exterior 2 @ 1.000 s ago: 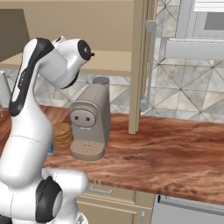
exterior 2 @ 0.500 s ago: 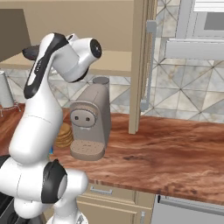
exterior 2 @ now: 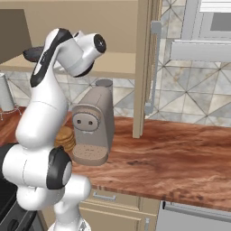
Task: Pick the pan from the cabinet and place it on the stove. Then turn on the stove burner for the pan.
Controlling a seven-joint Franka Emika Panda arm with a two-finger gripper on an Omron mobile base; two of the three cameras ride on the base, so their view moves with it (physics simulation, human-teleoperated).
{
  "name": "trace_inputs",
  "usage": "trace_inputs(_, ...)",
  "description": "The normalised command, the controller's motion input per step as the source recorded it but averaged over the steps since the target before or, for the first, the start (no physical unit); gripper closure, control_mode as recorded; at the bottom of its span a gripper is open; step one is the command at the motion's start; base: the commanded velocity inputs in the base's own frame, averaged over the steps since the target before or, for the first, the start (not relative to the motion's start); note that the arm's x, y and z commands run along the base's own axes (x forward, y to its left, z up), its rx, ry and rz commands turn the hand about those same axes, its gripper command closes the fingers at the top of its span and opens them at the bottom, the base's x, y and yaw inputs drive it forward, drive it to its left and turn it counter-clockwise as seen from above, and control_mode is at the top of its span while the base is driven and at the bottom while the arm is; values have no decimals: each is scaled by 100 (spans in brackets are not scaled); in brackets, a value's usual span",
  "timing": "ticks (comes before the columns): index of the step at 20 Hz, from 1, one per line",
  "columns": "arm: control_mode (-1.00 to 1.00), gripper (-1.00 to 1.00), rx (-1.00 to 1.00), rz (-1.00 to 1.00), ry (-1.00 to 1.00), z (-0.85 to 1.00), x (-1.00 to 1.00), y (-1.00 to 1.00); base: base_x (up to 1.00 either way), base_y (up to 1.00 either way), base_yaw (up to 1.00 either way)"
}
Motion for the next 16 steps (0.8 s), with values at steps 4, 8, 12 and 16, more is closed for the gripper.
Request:
trace_inputs(4,-100,-100,-5,-7,0,-1,42,0,0,0,0)
trace_inputs(8,-100,-100,-4,-7,0,-6,41,0,0,0,0)
trace_inputs(12,-100,-100,-4,-4,0,-12,22,0,0,0,0)
trace_inputs(16,-100,-100,-5,0,0,-16,4,0,0,0,0)
